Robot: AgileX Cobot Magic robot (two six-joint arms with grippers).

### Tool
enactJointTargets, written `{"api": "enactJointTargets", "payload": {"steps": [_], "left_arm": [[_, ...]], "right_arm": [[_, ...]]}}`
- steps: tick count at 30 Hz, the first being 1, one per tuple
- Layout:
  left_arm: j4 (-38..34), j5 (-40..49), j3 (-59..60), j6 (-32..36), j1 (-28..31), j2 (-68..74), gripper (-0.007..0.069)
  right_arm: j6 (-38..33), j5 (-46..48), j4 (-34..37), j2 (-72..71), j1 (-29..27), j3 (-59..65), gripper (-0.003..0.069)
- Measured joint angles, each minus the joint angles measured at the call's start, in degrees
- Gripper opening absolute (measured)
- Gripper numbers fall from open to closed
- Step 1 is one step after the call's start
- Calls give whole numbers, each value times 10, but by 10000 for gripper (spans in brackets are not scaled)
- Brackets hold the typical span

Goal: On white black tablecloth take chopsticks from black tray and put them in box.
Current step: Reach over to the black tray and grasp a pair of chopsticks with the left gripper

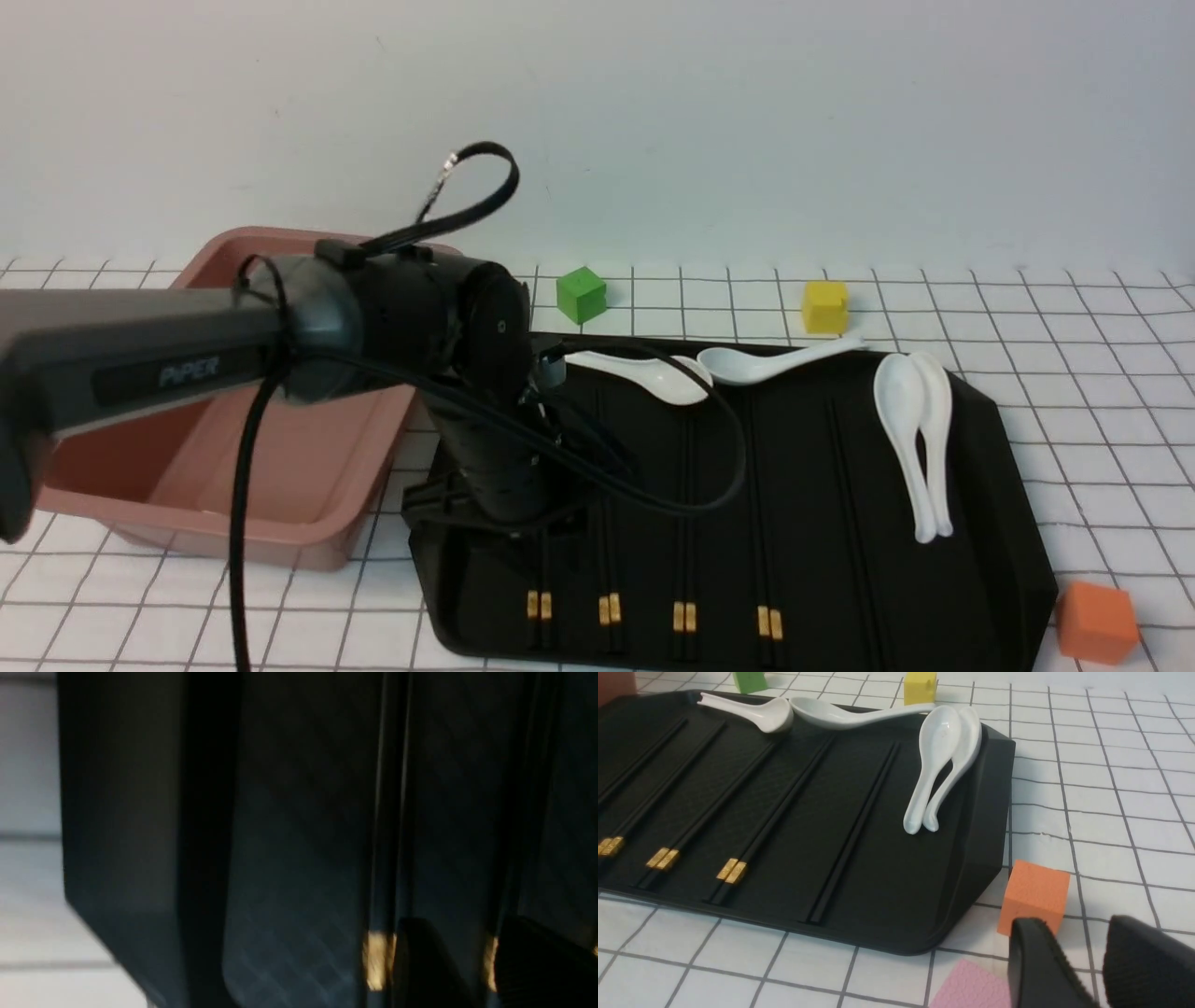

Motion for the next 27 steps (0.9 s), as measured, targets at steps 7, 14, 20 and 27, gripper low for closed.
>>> {"api": "enactJointTargets", "payload": {"steps": [7,14,20,27], "left_arm": [[22,-35,-3,0,0,31,266],[26,-33,-9,-1,0,40,167],[26,-30,-10,-5,0,41,113],[23,-28,-10,-15,0,36,113]], "right_arm": [[0,0,0,0,0,0,240],[0,0,0,0,0,0,240],[0,0,0,0,0,0,240],[0,0,0,0,0,0,240]]}}
